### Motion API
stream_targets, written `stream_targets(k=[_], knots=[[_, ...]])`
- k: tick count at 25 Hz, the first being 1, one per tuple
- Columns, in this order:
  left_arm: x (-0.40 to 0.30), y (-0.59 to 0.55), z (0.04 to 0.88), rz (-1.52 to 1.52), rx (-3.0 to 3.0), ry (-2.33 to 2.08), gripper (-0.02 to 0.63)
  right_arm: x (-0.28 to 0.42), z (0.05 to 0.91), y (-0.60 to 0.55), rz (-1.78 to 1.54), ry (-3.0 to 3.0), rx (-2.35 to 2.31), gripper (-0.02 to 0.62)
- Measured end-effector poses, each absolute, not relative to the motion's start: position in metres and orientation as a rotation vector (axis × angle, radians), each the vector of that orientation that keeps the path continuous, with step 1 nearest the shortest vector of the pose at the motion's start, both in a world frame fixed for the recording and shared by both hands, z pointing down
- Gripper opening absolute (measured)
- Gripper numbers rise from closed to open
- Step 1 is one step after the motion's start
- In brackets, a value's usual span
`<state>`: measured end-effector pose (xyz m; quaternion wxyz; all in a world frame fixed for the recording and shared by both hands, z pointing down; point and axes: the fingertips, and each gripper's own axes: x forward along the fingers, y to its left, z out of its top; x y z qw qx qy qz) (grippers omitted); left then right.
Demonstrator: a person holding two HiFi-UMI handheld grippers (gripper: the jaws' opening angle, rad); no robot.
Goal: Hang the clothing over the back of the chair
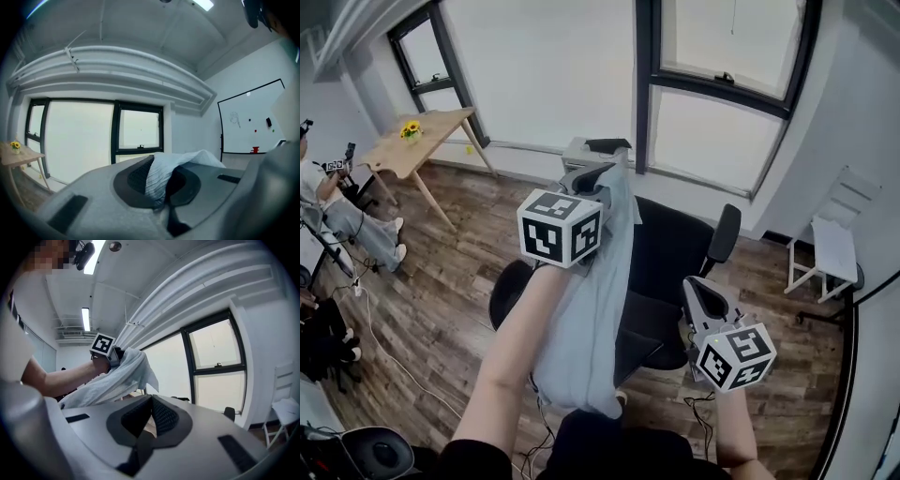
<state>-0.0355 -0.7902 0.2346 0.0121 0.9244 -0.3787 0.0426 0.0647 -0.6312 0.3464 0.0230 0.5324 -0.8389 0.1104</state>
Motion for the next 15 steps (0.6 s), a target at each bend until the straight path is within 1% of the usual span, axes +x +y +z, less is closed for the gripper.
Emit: stream_targets(k=[4, 8, 15], knots=[[-0.013, -0.801, 0.293, 0.355, 2.875, -1.041, 0.008, 0.067, 0.358, -0.639, 0.373, -2.566, 1.672, 0.0], [0.003, -0.803, 0.334, 0.533, 2.891, -0.903, 0.008, 0.068, 0.366, -0.645, 0.396, -2.546, 1.684, 0.0], [0.007, -0.792, 0.394, 0.875, 2.926, -0.627, 0.008, 0.069, 0.38, -0.643, 0.421, -2.491, 1.725, 0.0]])
